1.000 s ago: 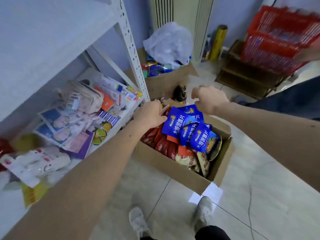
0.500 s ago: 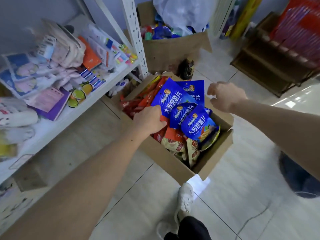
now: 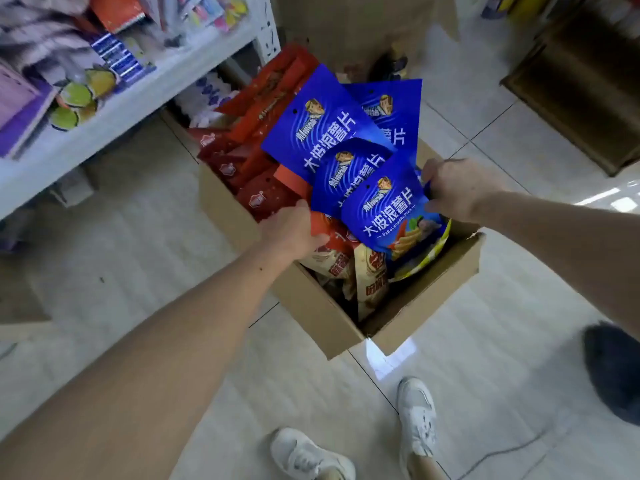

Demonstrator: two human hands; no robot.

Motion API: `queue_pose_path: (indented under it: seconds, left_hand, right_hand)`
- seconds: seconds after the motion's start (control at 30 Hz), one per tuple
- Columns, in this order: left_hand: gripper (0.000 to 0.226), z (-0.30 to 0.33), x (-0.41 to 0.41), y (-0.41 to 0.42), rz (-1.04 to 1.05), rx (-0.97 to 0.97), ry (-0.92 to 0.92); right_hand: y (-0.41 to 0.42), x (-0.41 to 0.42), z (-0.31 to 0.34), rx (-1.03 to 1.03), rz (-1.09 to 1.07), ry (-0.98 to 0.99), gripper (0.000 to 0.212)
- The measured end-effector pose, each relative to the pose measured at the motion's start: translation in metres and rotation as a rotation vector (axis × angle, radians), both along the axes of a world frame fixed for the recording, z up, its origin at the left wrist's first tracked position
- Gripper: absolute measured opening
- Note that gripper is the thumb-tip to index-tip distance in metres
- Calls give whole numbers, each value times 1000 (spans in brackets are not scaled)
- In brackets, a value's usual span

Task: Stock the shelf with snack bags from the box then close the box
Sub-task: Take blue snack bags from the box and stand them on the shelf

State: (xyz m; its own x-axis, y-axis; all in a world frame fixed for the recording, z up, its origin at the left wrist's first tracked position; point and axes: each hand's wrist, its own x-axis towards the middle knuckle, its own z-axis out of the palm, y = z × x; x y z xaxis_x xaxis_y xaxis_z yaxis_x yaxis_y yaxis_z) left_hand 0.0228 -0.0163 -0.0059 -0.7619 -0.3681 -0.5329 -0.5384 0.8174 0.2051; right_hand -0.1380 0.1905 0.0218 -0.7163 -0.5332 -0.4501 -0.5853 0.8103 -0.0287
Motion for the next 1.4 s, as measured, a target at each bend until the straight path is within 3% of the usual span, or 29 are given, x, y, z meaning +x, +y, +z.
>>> queue_pose_path:
  seconds: [0.2,0.47,0.63,0.77,0.87,1.0,1.07,1.17,1.27,1.4]
  left_hand:
    - [62,-29,-22,5,198,-11,100]
    - [55,-53,-27,9,292,-67,271]
    - [27,-50,-31,10,332,-120,373]
    - [21,-43,-33,3,409,22,457]
    - [32,-35,-37,1,431,148,551]
    - [56,-18,-39,-5,561,419,635]
    - [58,-6,-39,-7,572,512,682]
    - [32,25,-41,-6,573,592,741]
    - [8,62,-38,-13,522,531,784]
    - [9,133,-27,-30,516,445,789]
  right_hand:
    - [11,-19,-40,-51,9,-55,55]
    - [8,-29,-75,-112,-27,-127,65]
    - [12,-29,-88,-184,-169,-155,67]
    - [15,-26,-91,-166,-170,-179,61]
    - [16,-24,-91,-122,-92,-222,53]
    - [17,-21,-78,-70,27,-219,39]
    - [16,-21,-67,-89,73,-237,33]
    - [13,-20,-40,-108,127,-258,27]
    - [7,-23,-4,-91,198,-242,44]
    - [-4,-27,56,-79,255,-213,42]
